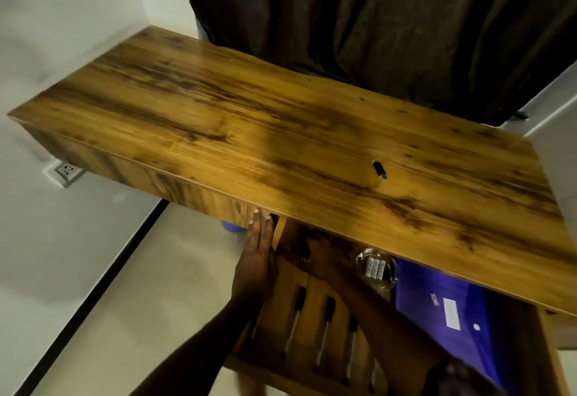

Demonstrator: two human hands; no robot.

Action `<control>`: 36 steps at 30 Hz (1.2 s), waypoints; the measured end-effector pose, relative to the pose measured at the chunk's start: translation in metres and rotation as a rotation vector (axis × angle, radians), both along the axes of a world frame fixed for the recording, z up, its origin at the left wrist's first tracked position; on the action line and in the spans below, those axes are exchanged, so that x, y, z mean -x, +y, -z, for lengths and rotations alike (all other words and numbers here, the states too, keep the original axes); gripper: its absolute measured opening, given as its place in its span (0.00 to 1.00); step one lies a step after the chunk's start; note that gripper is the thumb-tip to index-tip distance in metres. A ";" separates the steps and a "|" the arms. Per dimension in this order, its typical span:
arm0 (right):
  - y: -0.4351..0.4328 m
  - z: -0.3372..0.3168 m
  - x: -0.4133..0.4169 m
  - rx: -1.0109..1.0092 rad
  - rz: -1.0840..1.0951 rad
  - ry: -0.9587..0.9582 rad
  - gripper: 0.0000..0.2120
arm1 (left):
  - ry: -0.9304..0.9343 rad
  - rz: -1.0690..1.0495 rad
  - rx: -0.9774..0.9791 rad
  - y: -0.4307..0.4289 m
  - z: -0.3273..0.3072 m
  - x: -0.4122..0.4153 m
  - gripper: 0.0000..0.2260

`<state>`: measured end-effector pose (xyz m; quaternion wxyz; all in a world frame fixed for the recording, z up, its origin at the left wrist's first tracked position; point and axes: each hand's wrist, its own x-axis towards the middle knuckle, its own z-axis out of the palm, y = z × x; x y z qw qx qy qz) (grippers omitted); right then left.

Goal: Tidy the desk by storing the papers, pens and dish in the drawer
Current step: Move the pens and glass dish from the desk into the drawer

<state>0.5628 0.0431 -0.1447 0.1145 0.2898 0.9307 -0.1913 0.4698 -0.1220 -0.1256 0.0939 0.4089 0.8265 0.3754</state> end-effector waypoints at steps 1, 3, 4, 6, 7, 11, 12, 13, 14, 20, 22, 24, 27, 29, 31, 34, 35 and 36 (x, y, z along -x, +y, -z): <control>-0.002 0.007 0.005 0.031 0.024 0.021 0.34 | -0.006 0.003 0.003 0.000 0.000 0.000 0.33; -0.004 0.022 0.013 0.074 0.065 0.074 0.35 | -0.013 0.007 0.014 0.000 -0.001 0.000 0.35; -0.007 0.020 0.015 0.077 0.068 0.088 0.35 | -0.014 0.007 0.016 0.000 -0.002 0.000 0.36; -0.015 0.011 0.014 0.095 0.050 0.151 0.35 | -0.014 0.013 0.011 -0.001 -0.002 0.001 0.36; -0.018 0.004 0.012 0.091 0.044 0.187 0.33 | -0.014 0.016 0.005 -0.002 -0.001 0.001 0.36; -0.018 -0.038 0.000 0.007 -0.172 0.354 0.12 | 0.026 0.001 -0.020 -0.001 0.003 0.003 0.33; -0.013 -0.046 -0.006 0.018 -0.243 0.396 0.10 | 0.055 -0.008 -0.014 -0.001 0.003 0.002 0.32; -0.006 -0.057 -0.011 0.001 -0.299 0.430 0.09 | 0.084 -0.016 -0.001 0.000 0.002 0.002 0.32; 0.002 -0.070 -0.015 -0.034 -0.318 0.435 0.09 | 0.107 -0.021 0.013 0.002 0.001 0.003 0.31; 0.096 -0.128 -0.008 -0.288 -0.106 0.506 0.09 | 0.047 0.039 0.030 -0.001 0.001 0.003 0.35; 0.132 -0.125 -0.005 -0.306 0.024 0.419 0.18 | 0.015 0.048 0.011 -0.004 -0.003 0.000 0.37; 0.153 -0.125 -0.006 -0.269 0.185 0.244 0.30 | 0.017 0.040 0.006 -0.004 -0.006 -0.002 0.37; 0.167 -0.121 -0.006 -0.222 0.215 0.023 0.31 | 0.042 0.040 0.012 -0.004 -0.006 -0.002 0.38; 0.170 -0.117 -0.006 -0.198 0.154 0.025 0.21 | 0.049 0.035 0.009 -0.005 -0.005 -0.002 0.36; 0.171 -0.112 -0.008 -0.167 0.098 0.050 0.14 | 0.057 0.033 0.000 -0.005 -0.004 -0.002 0.34; 0.174 -0.102 -0.017 -0.098 0.178 0.144 0.16 | 0.041 0.024 -0.003 -0.005 -0.003 -0.001 0.33; 0.166 -0.106 -0.019 -0.091 0.209 0.180 0.15 | 0.041 0.022 -0.005 -0.005 -0.003 -0.001 0.32; 0.157 -0.111 -0.022 -0.094 0.225 0.205 0.13 | 0.042 0.023 -0.005 -0.005 -0.003 -0.001 0.32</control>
